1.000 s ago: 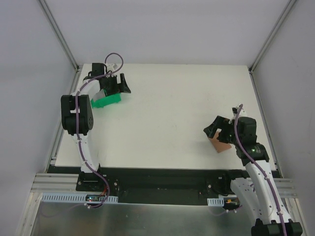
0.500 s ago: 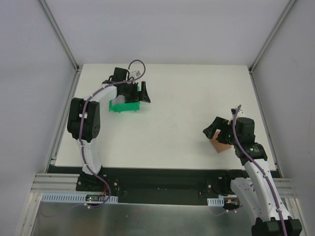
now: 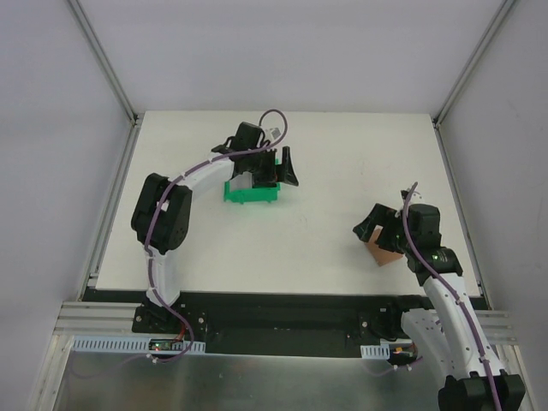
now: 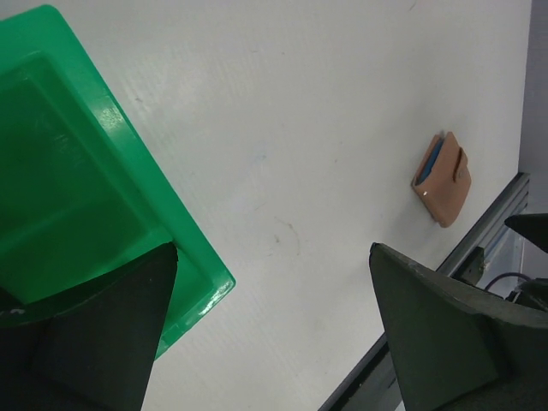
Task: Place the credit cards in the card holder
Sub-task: Move the storage box to the center of the board.
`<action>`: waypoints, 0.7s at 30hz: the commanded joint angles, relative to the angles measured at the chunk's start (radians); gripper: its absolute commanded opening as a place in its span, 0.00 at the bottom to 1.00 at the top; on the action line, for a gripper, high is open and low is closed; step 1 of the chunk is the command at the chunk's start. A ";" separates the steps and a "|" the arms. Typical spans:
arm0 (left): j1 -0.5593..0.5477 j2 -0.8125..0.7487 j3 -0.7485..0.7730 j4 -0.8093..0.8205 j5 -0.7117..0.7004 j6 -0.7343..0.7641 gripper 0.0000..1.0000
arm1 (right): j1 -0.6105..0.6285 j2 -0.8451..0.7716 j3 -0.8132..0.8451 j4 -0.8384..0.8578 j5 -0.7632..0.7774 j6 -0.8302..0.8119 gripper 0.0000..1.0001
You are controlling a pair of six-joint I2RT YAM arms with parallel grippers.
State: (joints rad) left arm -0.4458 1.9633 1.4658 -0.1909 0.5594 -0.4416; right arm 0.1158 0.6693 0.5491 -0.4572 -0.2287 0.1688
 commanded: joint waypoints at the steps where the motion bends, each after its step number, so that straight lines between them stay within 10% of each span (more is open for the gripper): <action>1: -0.092 0.006 0.065 0.097 -0.059 -0.130 0.93 | 0.002 0.009 0.002 0.023 0.014 0.018 0.96; 21: -0.154 -0.012 0.162 0.128 -0.119 -0.112 0.99 | -0.011 0.148 0.149 -0.110 0.216 -0.011 0.96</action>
State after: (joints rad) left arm -0.6025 2.0781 1.6699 -0.0799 0.4763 -0.6106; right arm 0.1154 0.7948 0.5896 -0.4866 -0.1654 0.1787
